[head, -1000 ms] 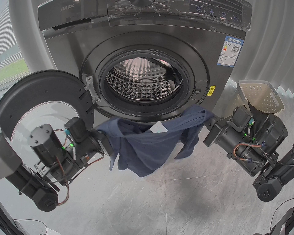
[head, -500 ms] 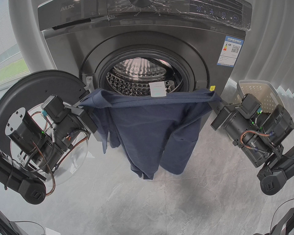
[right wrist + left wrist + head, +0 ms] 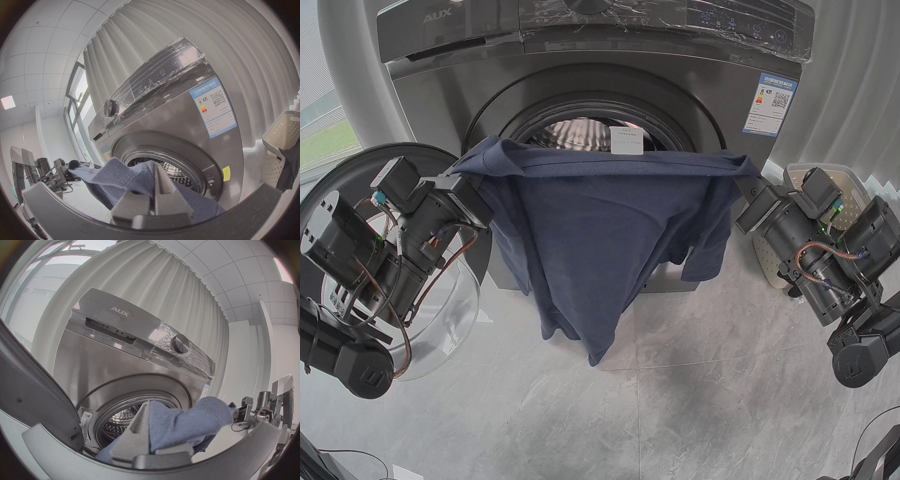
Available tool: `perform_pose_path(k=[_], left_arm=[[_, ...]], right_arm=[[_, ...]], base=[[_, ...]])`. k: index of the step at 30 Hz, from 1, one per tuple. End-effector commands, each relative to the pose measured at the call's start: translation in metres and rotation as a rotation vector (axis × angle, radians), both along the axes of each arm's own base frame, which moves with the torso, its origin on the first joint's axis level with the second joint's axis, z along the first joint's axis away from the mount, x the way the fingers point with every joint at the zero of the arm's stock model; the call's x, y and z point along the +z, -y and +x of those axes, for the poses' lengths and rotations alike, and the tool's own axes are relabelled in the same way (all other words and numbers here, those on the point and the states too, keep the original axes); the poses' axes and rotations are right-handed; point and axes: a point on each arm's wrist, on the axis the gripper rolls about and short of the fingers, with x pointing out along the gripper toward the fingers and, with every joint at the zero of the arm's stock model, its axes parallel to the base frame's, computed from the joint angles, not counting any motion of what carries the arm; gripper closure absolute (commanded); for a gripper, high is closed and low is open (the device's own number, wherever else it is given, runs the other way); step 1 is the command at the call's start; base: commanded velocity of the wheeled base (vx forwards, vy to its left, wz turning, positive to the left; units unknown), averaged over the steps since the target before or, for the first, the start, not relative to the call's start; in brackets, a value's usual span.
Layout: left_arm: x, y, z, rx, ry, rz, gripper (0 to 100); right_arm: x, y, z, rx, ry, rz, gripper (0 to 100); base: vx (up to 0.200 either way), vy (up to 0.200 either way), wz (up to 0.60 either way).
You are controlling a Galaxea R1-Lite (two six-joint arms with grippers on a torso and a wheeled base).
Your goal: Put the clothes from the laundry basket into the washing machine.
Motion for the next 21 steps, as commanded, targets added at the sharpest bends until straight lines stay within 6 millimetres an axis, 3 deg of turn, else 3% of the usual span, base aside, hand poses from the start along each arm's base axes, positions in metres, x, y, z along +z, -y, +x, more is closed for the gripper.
perform_pose_path(k=[1,21], left_arm=[[0.0032,-0.0003,0.0008,0.007,0.011,-0.008,100],[0.0071,-0.0009,-0.0023,0.004,0.022,-0.014,100]], right_arm=[[0.0055,0.0023,-0.0009,-0.007,0.017,0.012,100],[0.0134,0.0049,-0.0024,-0.015,0.04,0.03,100]], base=[[0.0,0.0,0.0],[0.0,0.0,0.0]])
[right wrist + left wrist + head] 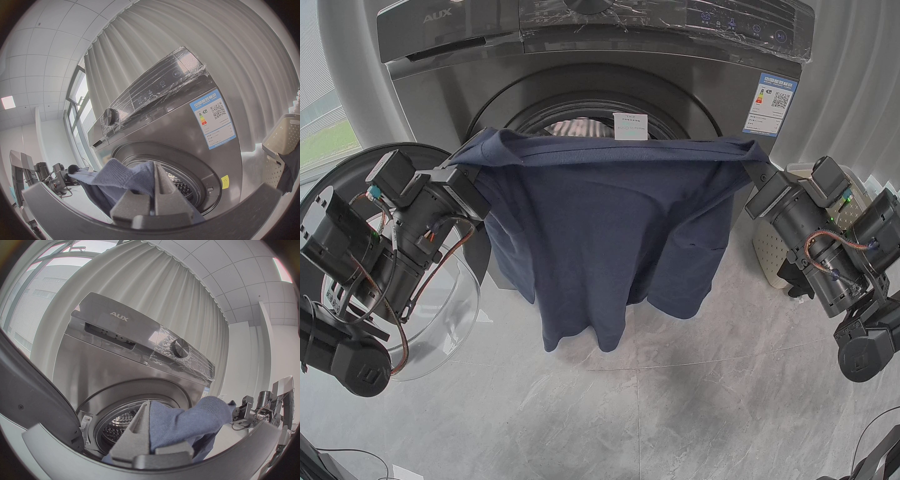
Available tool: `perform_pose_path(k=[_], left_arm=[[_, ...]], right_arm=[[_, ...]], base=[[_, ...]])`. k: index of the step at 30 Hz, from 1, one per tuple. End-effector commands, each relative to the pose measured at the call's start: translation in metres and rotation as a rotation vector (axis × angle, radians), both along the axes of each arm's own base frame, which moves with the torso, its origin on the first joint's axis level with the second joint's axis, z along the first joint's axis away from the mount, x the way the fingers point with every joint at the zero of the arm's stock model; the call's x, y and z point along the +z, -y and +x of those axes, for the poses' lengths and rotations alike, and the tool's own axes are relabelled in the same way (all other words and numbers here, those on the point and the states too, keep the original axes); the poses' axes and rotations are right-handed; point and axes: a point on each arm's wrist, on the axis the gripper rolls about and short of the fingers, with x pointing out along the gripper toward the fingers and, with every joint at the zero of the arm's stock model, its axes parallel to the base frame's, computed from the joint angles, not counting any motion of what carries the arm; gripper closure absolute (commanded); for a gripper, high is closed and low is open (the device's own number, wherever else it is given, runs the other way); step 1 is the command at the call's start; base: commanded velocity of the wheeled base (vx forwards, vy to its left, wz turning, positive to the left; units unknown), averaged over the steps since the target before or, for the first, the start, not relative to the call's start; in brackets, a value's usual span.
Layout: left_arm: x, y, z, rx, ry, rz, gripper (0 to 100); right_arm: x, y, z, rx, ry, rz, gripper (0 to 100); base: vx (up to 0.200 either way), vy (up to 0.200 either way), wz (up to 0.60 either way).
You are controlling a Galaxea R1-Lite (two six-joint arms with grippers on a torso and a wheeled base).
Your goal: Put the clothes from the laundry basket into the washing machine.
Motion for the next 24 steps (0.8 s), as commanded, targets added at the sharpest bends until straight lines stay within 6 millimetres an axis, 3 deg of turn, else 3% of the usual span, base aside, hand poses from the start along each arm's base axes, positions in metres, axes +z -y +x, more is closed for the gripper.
perform_pose_path(k=[1,13,16,18,23,24], left_arm=[[0.0,0.0,0.0,-0.001,0.003,-0.001,100],[-0.004,0.001,-0.001,-0.008,-0.013,0.008,100],[-0.01,0.011,-0.006,-0.048,-0.035,0.016,100],[-0.019,0.024,-0.013,-0.102,-0.07,0.036,100],[-0.031,0.039,0.003,-0.119,-0.105,0.057,100],[-0.037,0.048,0.01,-0.132,-0.115,0.065,100]], right_arm=[[0.001,0.001,-0.001,-0.001,0.004,0.003,100],[0.003,0.001,-0.002,0.0,0.006,0.006,100],[0.0,0.002,-0.003,0.002,-0.003,0.001,100],[-0.008,0.001,-0.004,0.011,-0.032,-0.013,100],[-0.033,-0.005,-0.001,0.03,-0.111,-0.063,100],[-0.053,-0.01,0.003,0.054,-0.178,-0.096,100]], base=[[0.0,0.0,0.0],[0.0,0.0,0.0],[0.0,0.0,0.0],[0.0,0.0,0.0],[0.0,0.0,0.0],[0.0,0.0,0.0]])
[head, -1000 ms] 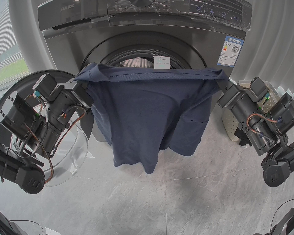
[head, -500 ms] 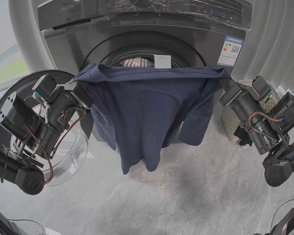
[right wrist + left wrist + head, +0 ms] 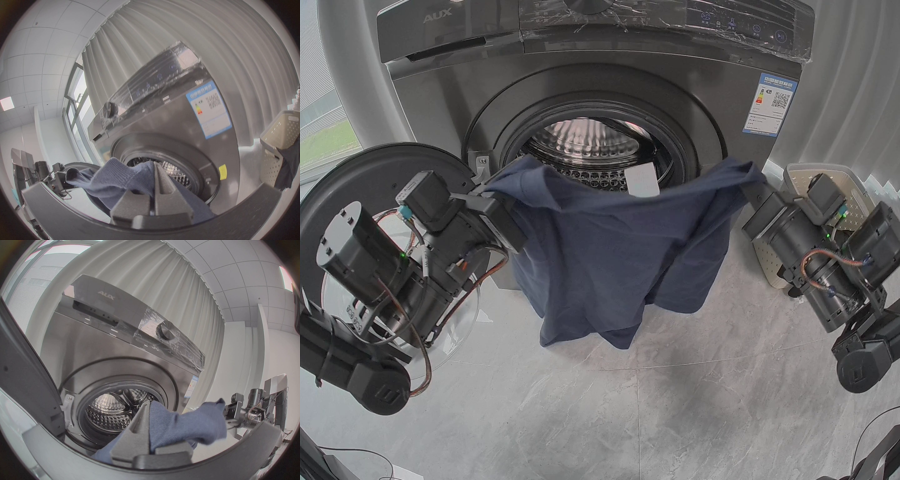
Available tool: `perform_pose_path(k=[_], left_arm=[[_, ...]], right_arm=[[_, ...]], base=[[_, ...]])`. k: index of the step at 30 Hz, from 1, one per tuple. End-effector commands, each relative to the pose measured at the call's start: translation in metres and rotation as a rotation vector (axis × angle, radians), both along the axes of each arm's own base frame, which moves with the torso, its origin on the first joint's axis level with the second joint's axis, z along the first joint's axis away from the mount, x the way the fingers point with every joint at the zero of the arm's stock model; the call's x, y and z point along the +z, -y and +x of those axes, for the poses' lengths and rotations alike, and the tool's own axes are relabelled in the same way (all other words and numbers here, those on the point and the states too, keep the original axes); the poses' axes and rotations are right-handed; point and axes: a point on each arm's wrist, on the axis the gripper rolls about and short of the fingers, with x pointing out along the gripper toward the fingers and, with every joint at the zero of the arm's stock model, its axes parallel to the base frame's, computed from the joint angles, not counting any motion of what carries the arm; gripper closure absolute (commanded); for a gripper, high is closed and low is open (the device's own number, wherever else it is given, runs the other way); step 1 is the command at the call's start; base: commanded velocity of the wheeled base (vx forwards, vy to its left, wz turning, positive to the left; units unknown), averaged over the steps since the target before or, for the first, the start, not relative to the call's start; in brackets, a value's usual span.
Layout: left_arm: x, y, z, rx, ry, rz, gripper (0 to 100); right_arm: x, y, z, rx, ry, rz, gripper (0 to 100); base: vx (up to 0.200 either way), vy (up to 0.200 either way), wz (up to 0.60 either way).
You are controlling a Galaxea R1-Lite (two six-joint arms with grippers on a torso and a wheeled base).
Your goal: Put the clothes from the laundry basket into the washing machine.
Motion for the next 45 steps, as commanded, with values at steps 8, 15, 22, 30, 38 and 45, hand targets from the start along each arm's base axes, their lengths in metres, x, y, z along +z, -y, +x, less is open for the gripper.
perform_pose_path(k=[8,15,22,30,38,45], left_arm=[[-0.022,0.05,0.038,-0.064,-0.02,0.013,100],[-0.011,0.052,0.04,-0.064,0.009,-0.007,100],[0.013,0.051,0.039,-0.066,0.068,-0.048,100],[0.024,0.058,0.022,-0.113,0.084,-0.061,100],[0.03,0.06,0.015,-0.131,0.093,-0.064,100],[0.037,0.057,0.01,-0.136,0.109,-0.073,100]], right_arm=[[-0.097,-0.042,0.017,0.113,-0.293,-0.17,100],[-0.118,-0.046,0.017,0.121,-0.349,-0.219,0],[-0.134,-0.044,0.021,0.101,-0.382,-0.271,0],[-0.137,-0.048,0.028,0.099,-0.375,-0.276,0],[-0.146,-0.061,0.034,0.132,-0.363,-0.298,0],[-0.15,-0.065,0.045,0.122,-0.355,-0.294,0]], base=[[0.0,0.0,0.0],[0.0,0.0,0.0],[0.0,0.0,0.0],[0.0,0.0,0.0],[0.0,0.0,0.0],[0.0,0.0,0.0]])
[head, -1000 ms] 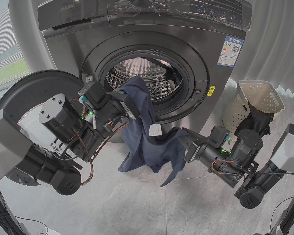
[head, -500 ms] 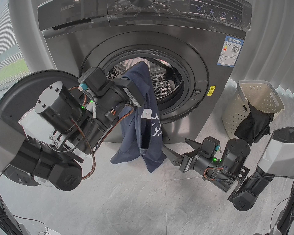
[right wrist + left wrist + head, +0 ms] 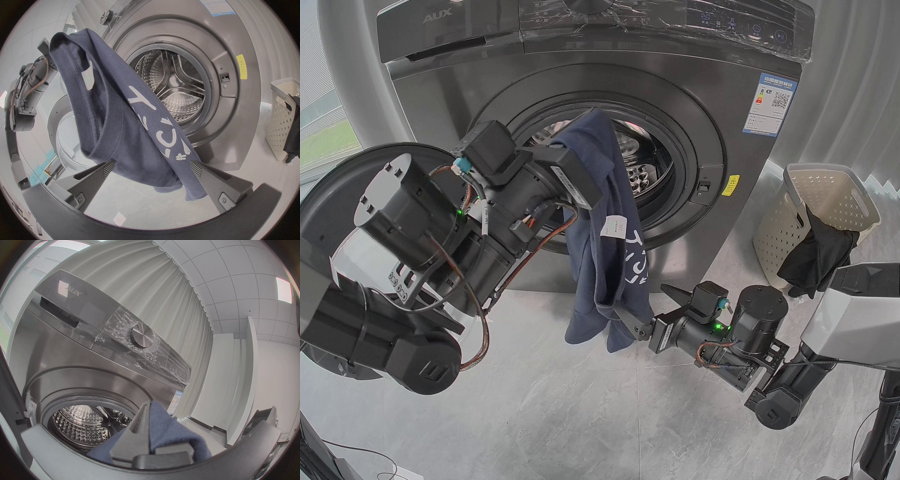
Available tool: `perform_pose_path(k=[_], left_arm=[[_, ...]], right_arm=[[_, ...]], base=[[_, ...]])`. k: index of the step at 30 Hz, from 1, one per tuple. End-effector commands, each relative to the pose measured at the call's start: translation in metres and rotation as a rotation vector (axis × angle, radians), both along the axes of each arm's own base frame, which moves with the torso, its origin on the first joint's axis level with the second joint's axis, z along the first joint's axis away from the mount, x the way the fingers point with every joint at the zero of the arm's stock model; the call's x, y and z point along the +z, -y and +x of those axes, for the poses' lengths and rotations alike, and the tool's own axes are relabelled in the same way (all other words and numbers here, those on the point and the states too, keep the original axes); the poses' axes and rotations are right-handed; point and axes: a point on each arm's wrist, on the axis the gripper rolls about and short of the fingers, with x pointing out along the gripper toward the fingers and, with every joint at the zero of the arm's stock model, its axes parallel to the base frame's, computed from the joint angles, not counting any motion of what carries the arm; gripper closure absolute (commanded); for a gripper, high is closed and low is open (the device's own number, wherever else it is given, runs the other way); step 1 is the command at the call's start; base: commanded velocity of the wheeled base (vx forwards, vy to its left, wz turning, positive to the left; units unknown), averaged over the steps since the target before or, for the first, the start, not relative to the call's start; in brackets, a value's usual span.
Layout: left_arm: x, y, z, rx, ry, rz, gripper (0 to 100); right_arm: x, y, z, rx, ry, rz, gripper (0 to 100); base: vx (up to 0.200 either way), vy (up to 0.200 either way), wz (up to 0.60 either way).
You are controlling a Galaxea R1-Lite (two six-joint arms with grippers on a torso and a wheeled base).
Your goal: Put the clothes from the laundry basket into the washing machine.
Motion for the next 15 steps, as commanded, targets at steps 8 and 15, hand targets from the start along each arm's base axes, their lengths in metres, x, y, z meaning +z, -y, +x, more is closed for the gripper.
perform_pose_path(k=[8,15], left_arm=[[0.01,-0.005,-0.007,-0.003,0.019,-0.017,100],[0.008,-0.004,-0.006,-0.007,0.006,-0.002,100]], right_arm=[[-0.015,-0.007,0.011,-0.004,-0.014,-0.009,0],[-0.013,0.004,-0.017,0.024,-0.053,-0.059,0]], base=[[0.0,0.0,0.0],[0.0,0.0,0.0]])
